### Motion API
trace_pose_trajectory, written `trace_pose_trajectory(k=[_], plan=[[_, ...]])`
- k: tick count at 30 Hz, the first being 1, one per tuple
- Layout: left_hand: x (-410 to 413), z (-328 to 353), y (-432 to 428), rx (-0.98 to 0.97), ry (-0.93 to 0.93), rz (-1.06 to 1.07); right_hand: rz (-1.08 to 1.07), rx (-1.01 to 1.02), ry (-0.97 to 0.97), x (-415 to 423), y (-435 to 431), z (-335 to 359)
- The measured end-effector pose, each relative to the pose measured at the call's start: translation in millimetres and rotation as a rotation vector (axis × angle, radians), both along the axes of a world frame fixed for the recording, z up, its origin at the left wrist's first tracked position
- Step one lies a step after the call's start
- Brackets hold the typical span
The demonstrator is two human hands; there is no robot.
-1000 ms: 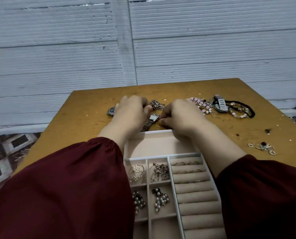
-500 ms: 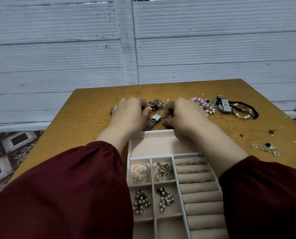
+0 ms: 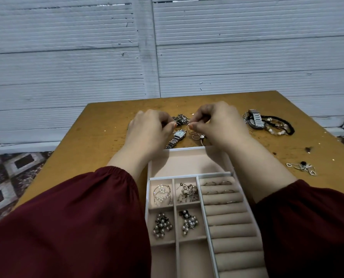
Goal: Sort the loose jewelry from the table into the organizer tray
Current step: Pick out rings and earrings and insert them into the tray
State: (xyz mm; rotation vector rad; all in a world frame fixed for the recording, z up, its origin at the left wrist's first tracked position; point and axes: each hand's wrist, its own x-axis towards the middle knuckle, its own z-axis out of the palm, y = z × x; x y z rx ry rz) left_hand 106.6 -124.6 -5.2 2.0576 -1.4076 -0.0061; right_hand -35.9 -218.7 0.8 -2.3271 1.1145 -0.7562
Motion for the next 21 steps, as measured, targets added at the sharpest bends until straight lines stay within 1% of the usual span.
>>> trace_pose_trajectory(k=[6,8,13,21], plan=[[-26,19,24,-0.118,0.01,-0.013,-0.007,0.03,-0.164,-29,20,19],[-37,27,32,-0.159,0.053,-0.007,-0.013,0.039,-0.195,-42,31,23],[-64,35,55,-0.268,0.227,-0.031,-0.04,0.059,-0.293,-78,54,31],[-106,18,83,-0.31,0.319,-0.027,-0.106,0.095,-0.503,-120,94,24]])
